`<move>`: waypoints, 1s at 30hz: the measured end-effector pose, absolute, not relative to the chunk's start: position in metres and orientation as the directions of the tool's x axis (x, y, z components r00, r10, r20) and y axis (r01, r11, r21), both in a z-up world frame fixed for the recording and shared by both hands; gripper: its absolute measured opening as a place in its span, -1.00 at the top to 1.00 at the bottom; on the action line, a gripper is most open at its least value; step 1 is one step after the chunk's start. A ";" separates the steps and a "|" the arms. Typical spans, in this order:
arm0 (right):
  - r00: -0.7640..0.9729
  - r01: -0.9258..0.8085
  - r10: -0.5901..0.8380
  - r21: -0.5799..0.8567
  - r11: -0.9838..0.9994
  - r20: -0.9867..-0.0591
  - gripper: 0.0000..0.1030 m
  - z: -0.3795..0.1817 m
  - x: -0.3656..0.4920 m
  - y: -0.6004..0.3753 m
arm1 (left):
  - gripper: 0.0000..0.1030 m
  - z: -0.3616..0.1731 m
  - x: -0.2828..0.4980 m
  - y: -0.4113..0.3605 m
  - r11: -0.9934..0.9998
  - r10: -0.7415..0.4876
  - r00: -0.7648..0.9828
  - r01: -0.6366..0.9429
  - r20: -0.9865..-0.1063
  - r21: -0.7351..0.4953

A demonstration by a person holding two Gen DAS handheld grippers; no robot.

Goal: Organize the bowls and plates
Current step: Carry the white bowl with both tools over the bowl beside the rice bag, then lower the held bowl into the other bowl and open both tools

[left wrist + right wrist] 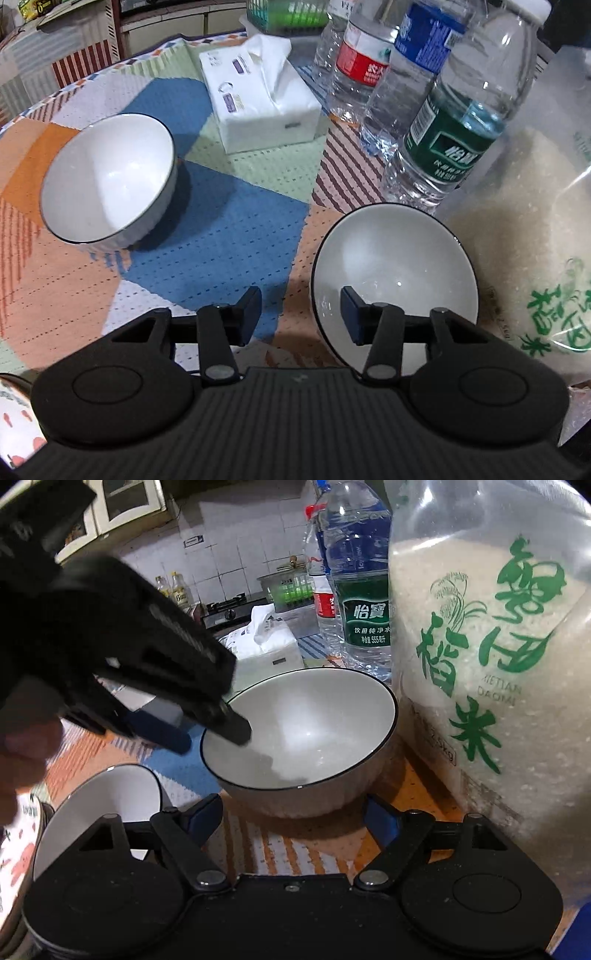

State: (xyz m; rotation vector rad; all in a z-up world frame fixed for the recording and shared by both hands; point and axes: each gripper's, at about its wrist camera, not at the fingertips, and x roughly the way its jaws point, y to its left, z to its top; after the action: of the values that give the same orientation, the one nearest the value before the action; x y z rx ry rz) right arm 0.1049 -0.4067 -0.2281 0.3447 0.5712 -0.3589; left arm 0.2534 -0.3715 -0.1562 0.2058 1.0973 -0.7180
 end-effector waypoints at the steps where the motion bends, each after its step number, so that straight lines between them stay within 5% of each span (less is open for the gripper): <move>1: 0.782 0.426 -0.228 0.230 0.875 -0.581 -0.68 -0.229 0.106 -0.410 | 0.20 -0.158 0.253 -0.373 0.759 -0.424 0.261 0.625 -0.867 -0.183; 6: 0.782 0.431 -0.228 0.239 0.870 -0.580 -0.70 -0.230 0.116 -0.412 | 0.84 -0.163 0.253 -0.378 0.752 -0.434 0.230 0.624 -0.871 -0.210; 19: 0.784 0.411 -0.226 0.211 0.887 -0.577 -0.74 -0.214 0.119 -0.406 | 0.83 -0.134 0.244 -0.359 0.749 -0.460 0.212 0.615 -0.863 -0.248; 30: 0.837 0.215 -0.145 0.072 0.974 -0.528 -0.77 -0.166 0.098 -0.373 | 0.83 -0.086 0.228 -0.299 0.763 -0.496 0.217 0.572 -0.841 -0.302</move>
State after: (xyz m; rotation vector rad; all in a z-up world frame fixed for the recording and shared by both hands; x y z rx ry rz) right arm 0.0984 -0.3728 -0.1657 0.1307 0.5472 -0.1912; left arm 0.2279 -0.2993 -0.0864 0.0783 1.1318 -0.7405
